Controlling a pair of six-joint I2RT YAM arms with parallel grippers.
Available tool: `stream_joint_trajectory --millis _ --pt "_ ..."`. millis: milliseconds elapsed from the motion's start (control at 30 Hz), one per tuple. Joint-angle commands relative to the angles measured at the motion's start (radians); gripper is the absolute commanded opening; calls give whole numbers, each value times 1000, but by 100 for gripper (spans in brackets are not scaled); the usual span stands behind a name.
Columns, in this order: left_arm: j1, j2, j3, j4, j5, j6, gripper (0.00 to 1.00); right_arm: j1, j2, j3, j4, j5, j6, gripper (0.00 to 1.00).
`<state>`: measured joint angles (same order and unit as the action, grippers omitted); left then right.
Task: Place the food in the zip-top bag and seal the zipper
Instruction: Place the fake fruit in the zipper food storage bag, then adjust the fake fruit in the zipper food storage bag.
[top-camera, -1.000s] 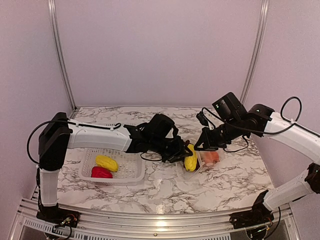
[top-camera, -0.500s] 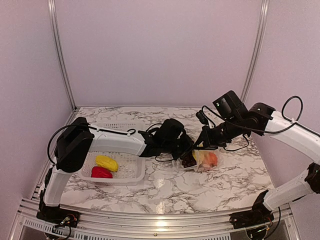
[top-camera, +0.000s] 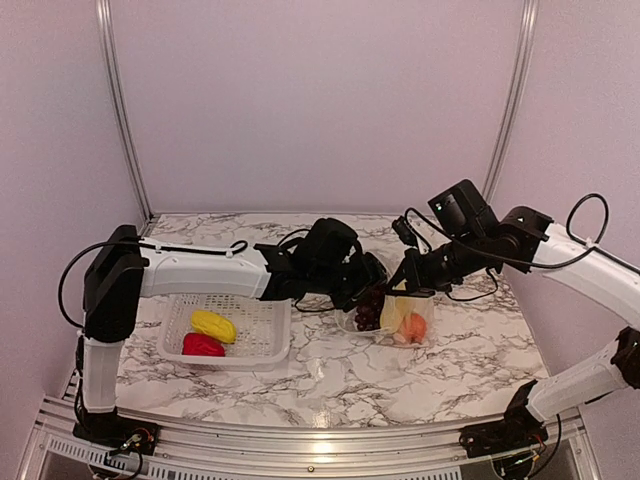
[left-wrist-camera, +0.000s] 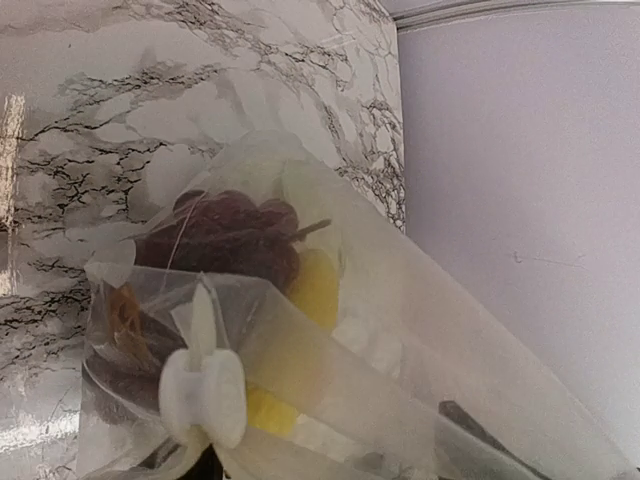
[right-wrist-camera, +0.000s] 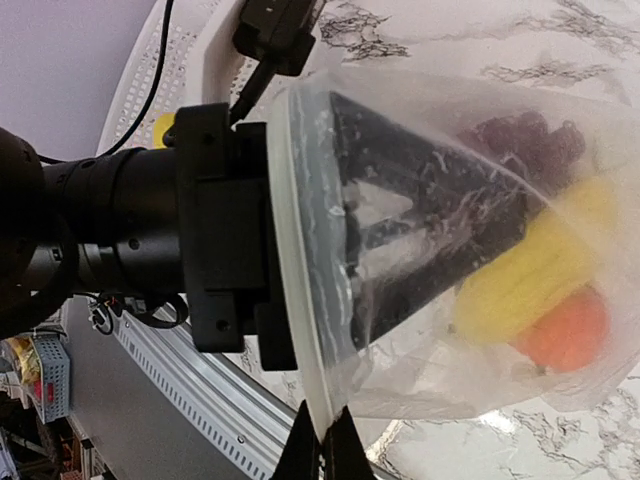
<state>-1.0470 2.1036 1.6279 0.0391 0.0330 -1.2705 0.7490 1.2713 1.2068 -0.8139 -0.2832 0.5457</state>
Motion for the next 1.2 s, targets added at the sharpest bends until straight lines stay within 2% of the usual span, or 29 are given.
stream_joint_trajectory --millis 0,267,400,600,700,767,867,967,1100,1167 --pt "-4 -142 -31 -89 -59 50 73 9 -35 -18 46 -11 2 0" --pt "-19 -292 -89 -260 -38 106 73 9 -47 -31 79 -15 11 0" --pt "-29 -343 -144 -327 37 193 73 9 -55 -60 114 -29 21 0" --pt "-69 -323 -176 -329 107 281 72 9 -58 -107 181 -64 56 0" --pt "-91 -286 -147 -313 88 338 70 11 -48 -112 198 -75 65 0" --pt "-95 -277 -160 -248 81 354 67 11 -39 -106 190 -65 64 0" --pt "-95 -253 -129 -242 40 308 55 12 -30 -99 185 -65 64 0" --pt "-107 -204 -18 -321 20 302 38 12 -27 -91 175 -54 61 0" --pt "-130 -205 94 -456 -24 317 31 11 -16 -50 142 -19 46 0" --pt "-134 -240 114 -542 -28 300 34 9 -5 -23 136 -5 45 0"
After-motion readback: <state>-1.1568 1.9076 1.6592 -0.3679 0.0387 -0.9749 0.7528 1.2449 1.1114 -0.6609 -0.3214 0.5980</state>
